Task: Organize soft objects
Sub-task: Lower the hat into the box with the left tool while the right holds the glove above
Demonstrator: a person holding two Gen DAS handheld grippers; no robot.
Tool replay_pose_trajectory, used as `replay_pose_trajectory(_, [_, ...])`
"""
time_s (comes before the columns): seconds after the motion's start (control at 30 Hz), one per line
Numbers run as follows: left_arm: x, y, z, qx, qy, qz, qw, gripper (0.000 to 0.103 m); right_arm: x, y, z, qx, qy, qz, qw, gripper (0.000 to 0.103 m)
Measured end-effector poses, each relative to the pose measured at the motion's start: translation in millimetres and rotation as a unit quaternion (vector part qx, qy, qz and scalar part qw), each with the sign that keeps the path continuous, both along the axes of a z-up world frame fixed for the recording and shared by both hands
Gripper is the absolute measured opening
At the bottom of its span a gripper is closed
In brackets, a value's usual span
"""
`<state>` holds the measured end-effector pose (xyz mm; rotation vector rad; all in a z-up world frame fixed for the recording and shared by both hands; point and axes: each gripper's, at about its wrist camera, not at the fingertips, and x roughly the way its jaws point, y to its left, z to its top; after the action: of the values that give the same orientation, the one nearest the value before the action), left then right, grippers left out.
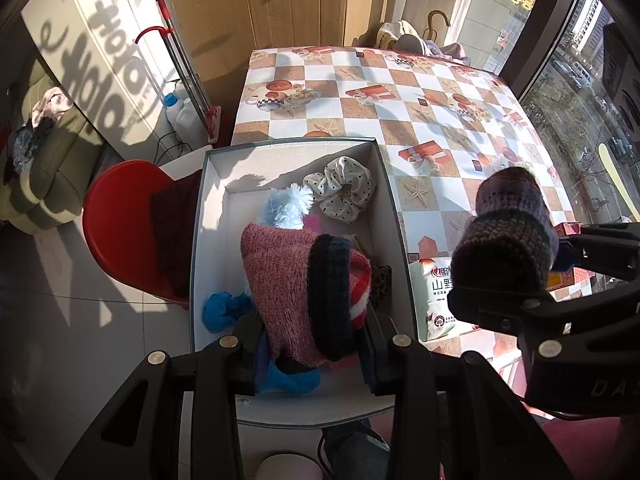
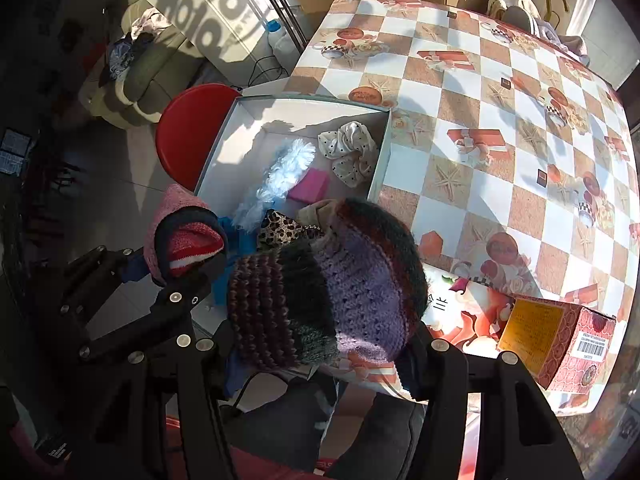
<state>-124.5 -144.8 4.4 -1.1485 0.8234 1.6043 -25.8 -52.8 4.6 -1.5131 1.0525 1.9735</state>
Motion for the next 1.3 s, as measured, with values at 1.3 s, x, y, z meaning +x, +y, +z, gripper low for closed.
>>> replay_pose_trajectory(1.3, [-8.3, -1.9, -5.9, -0.006, -0.003, 0.005, 1.0000, 0.040, -1.9, -2.6, -3.6, -0.004, -0.003, 0.000, 1.000, 0.060])
